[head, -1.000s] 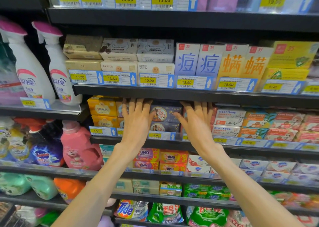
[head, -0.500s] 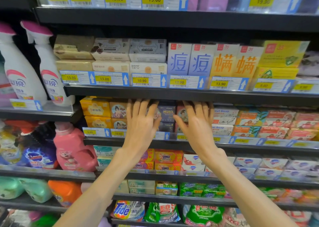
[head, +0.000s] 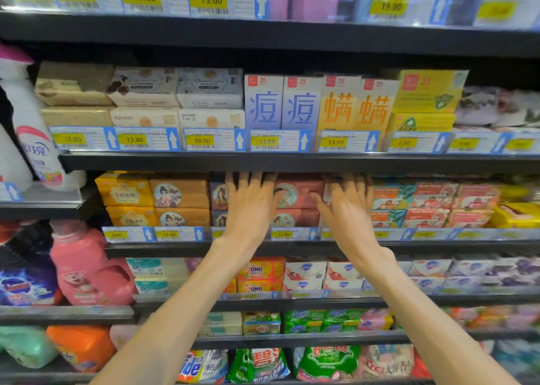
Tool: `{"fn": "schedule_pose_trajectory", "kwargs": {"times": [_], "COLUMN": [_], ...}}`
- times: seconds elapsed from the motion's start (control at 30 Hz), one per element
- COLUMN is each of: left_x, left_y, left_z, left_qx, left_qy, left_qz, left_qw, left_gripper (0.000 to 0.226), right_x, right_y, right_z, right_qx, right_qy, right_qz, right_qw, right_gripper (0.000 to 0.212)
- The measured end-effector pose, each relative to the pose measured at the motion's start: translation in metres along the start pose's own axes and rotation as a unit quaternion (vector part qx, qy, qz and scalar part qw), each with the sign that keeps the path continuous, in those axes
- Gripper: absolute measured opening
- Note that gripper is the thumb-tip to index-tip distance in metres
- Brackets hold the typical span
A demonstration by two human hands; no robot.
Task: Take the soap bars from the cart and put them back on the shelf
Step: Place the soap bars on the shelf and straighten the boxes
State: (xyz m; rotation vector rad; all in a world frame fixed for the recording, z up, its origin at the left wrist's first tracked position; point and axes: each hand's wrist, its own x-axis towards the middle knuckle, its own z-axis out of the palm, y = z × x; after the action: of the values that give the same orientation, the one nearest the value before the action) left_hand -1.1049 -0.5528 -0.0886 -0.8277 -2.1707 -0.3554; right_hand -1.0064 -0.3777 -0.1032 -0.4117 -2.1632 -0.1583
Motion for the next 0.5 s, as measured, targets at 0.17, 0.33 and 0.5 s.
{"fn": "schedule_pose_trajectory", "kwargs": {"times": [0.17, 0.33, 0.5], "left_x": [0.0017, 0.0016, 0.0029], "left_y": [0.0, 0.0013, 0.0025], "left_z": [0.0032, 0.0042, 0.003], "left_qx": [0.004, 0.003, 0.005], "left_qy": [0.0, 0.001, -0.003], "left_qz": [-0.007, -0.013, -0.023], "left_qw": [1.0, 1.0, 1.0], "left_gripper": [0.047, 0.048, 0.044], "right_x": [0.0003, 0.0012, 0.0032], "right_y": [-0.0002, 0.0033, 0.0027], "right_z": [-0.0019, -0.0014, 0.0], "right_qx": [0.037, 0.052, 0.04], "right_qy": [-0.004, -0.006, -0.049], "right_qz": [0.011, 0.002, 0.026], "right_qw": [0.999, 0.999, 0.998], "right_gripper": [0.045, 0.048, 0.055]}}
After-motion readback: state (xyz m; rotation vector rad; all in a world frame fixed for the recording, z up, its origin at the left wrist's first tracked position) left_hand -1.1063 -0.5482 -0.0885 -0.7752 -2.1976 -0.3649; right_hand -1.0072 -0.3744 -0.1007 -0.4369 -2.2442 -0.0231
